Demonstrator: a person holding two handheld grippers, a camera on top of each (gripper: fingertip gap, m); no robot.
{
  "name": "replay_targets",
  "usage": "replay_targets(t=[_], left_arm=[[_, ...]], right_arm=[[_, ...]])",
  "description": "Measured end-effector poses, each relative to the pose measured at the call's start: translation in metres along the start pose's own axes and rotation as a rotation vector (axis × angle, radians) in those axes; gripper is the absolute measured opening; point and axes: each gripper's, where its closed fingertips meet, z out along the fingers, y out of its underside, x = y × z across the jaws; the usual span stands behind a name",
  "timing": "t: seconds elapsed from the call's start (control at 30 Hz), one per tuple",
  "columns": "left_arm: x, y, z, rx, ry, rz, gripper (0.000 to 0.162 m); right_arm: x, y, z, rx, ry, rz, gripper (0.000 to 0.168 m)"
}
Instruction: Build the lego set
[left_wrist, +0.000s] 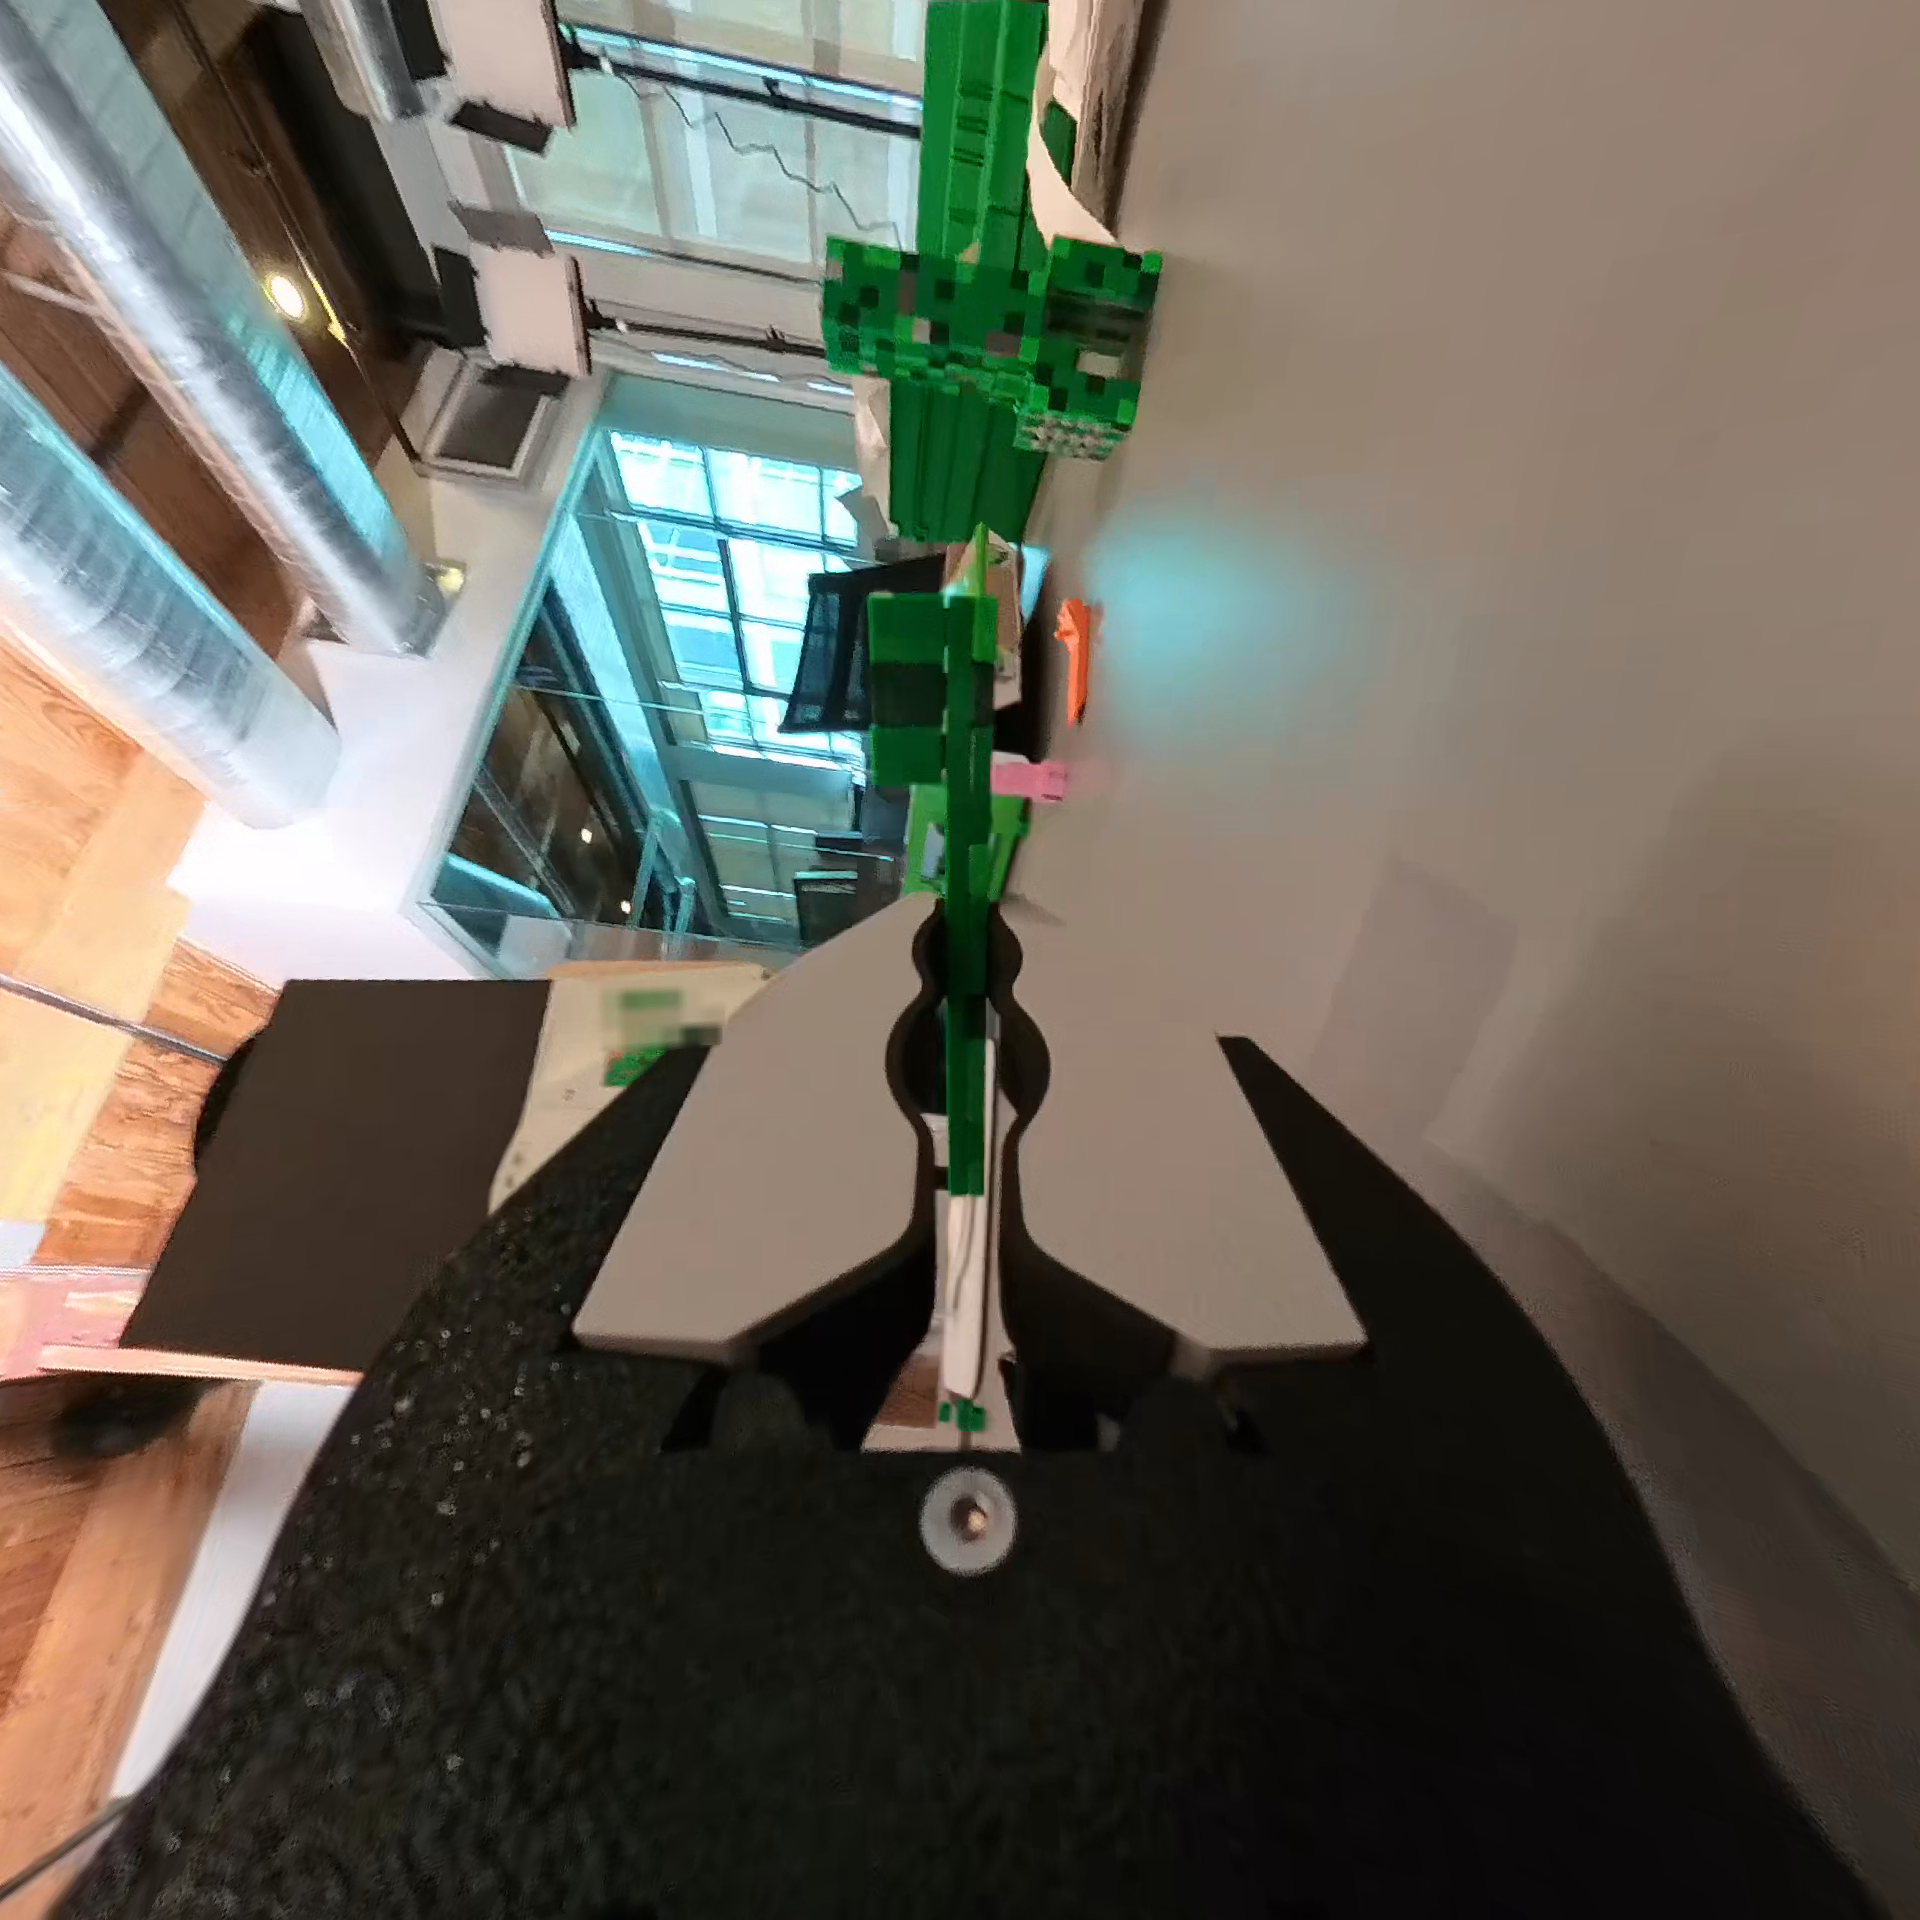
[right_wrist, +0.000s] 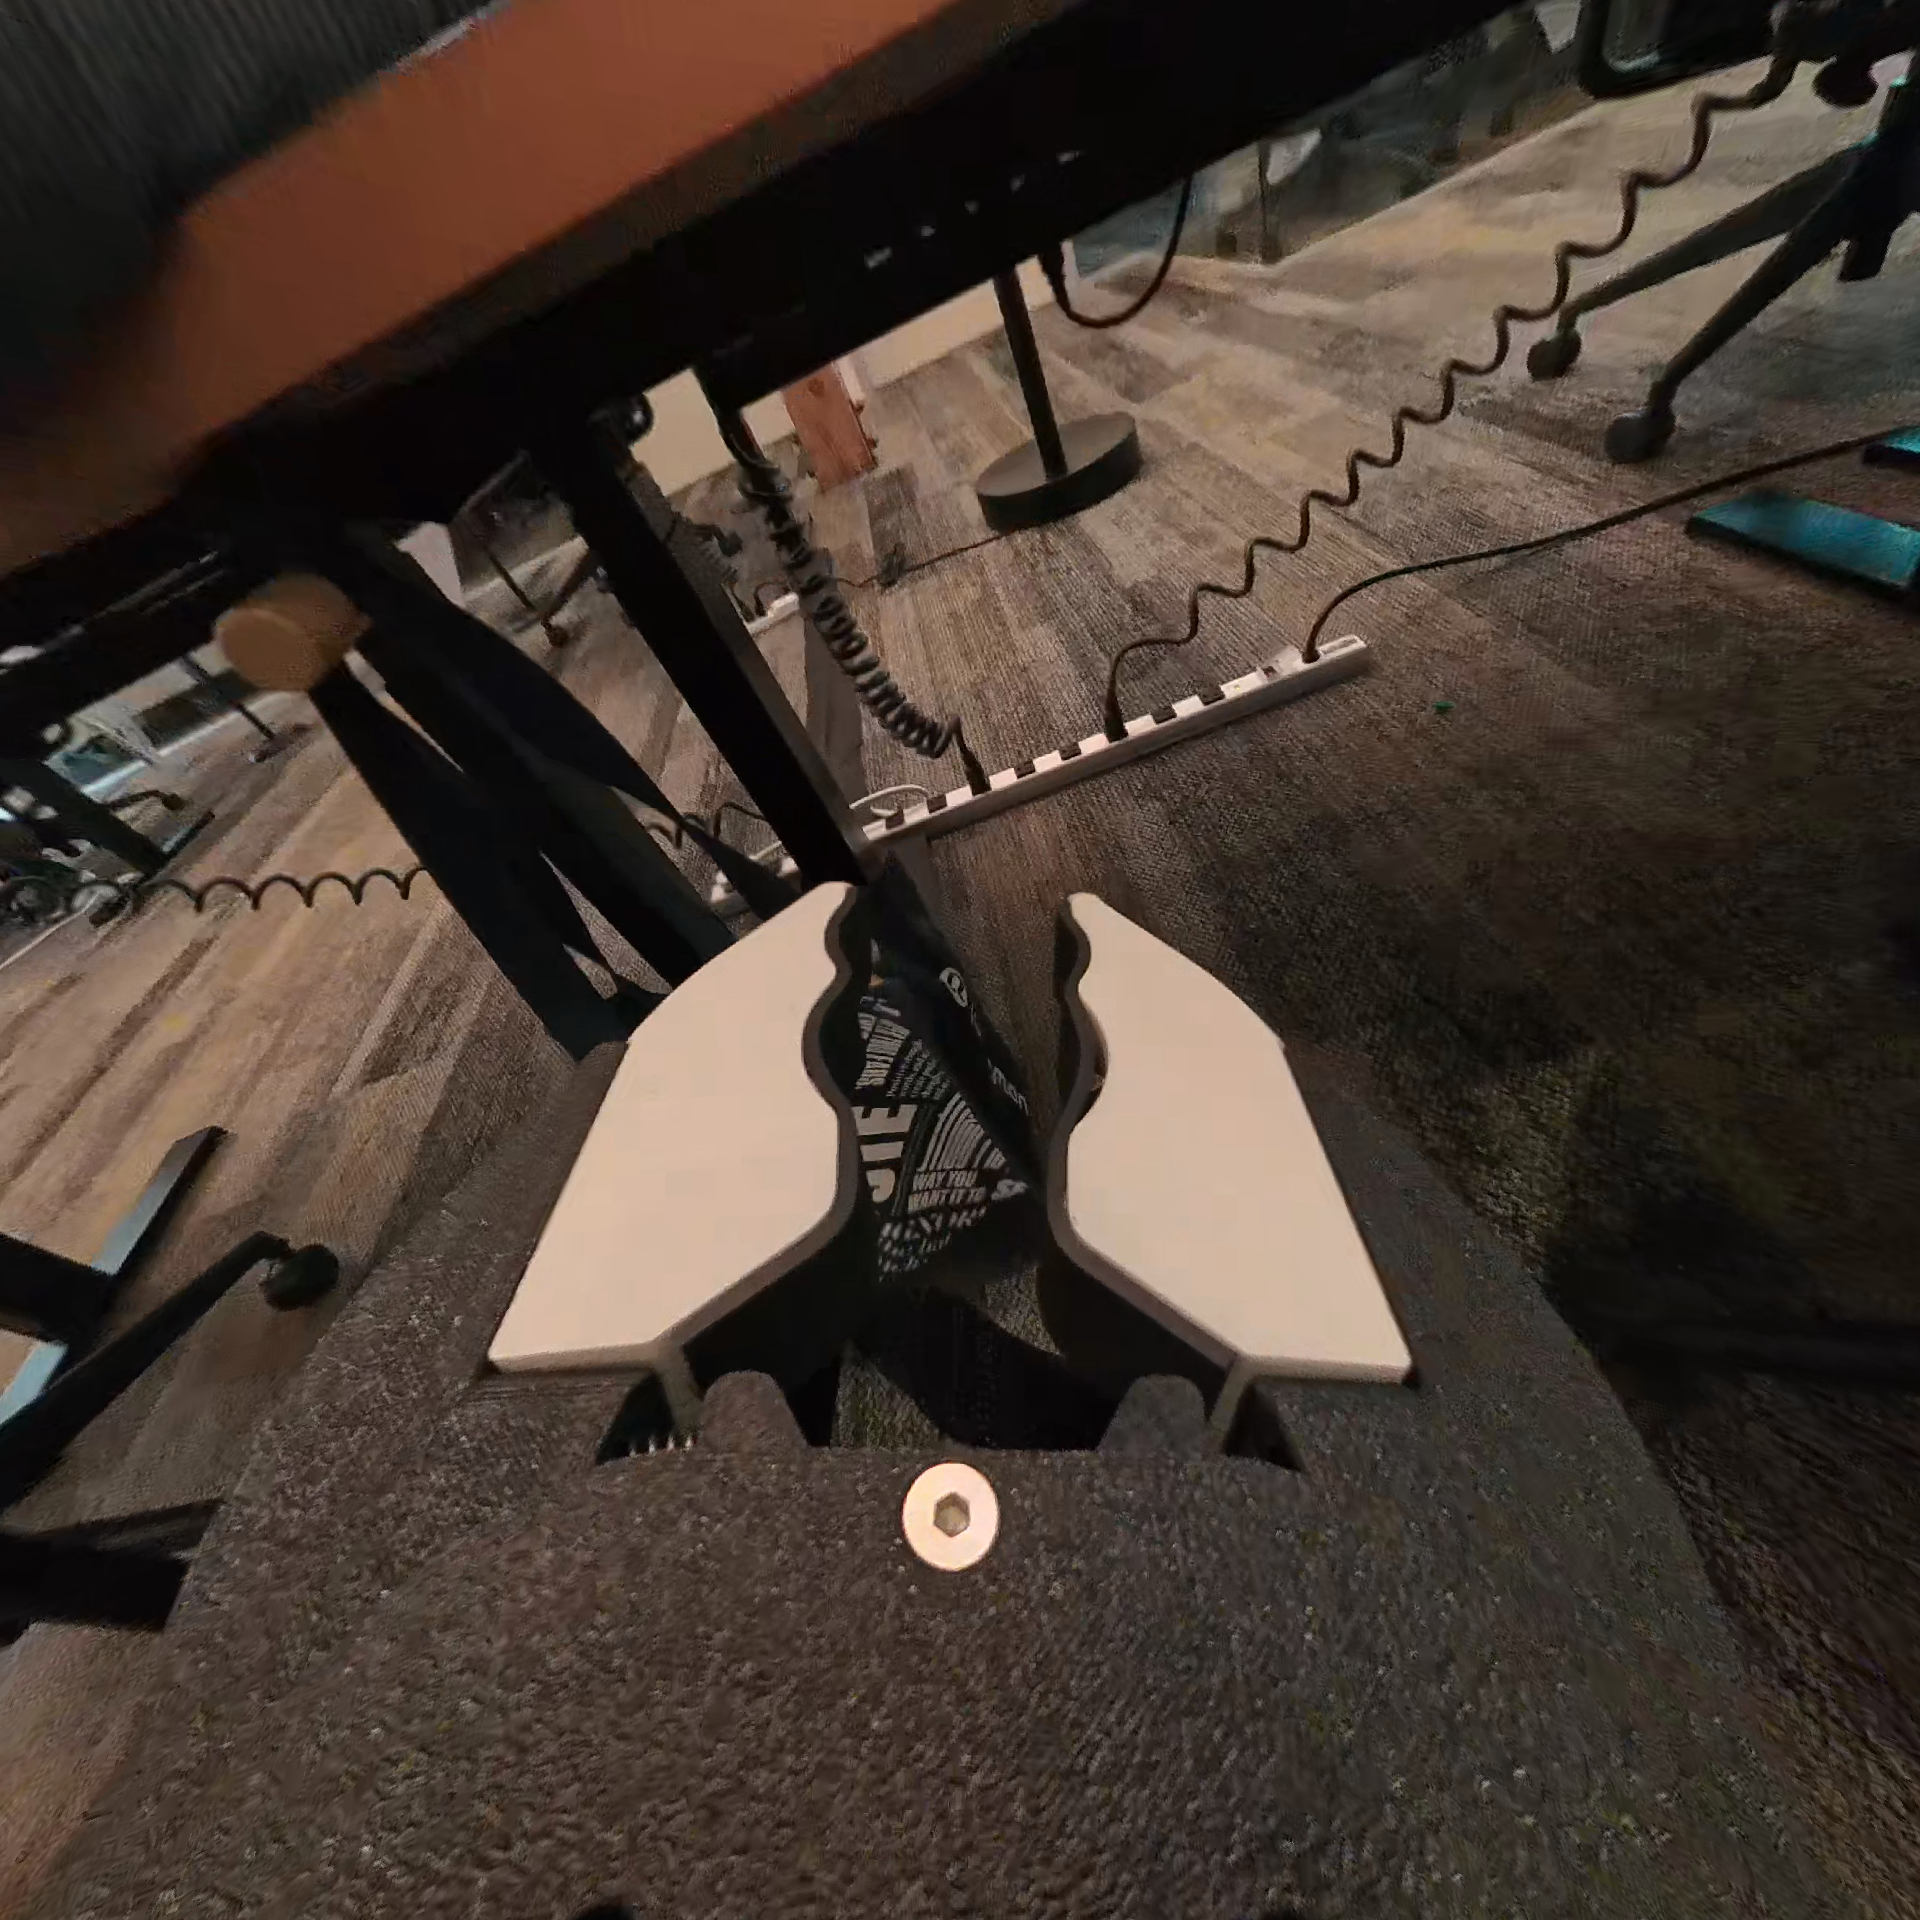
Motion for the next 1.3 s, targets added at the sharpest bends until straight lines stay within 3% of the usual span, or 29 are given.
replay_targets(t=[0.2,0.33,0.43,0.57,0.77,0.97,1.13,1.3], left_arm=[[-0.011,0.001,-0.006,-0.01,-0.018,-0.056,0.005],[-0.014,-0.006,-0.002,-0.007,-0.056,0.021,0.005],[-0.01,-0.012,0.007,0.016,-0.039,-0.011,0.005],[-0.009,-0.014,0.005,0.049,-0.021,-0.05,0.005],[0.002,-0.037,-0.004,0.131,-0.008,0.07,0.005],[0.004,-0.045,-0.005,0.157,0.002,0.076,0.006],[0.006,-0.048,-0.009,0.17,0.017,0.054,0.006],[0.013,-0.053,-0.009,0.185,0.039,0.056,0.005]], right_arm=[[0.013,0.045,-0.028,0.011,-0.006,-0.155,0.035],[0.027,0.066,-0.048,-0.054,0.022,-0.257,0.035],[0.033,0.065,-0.06,-0.121,0.026,-0.308,0.035],[0.041,0.047,-0.069,-0.151,-0.006,-0.226,0.034],[0.066,0.041,-0.022,-0.136,-0.082,-0.273,0.032],[0.055,0.024,0.039,-0.124,-0.196,-0.235,0.033],[0.052,0.019,0.057,-0.108,-0.23,-0.281,0.034],[0.068,0.041,0.066,-0.128,-0.219,-0.238,0.034]])
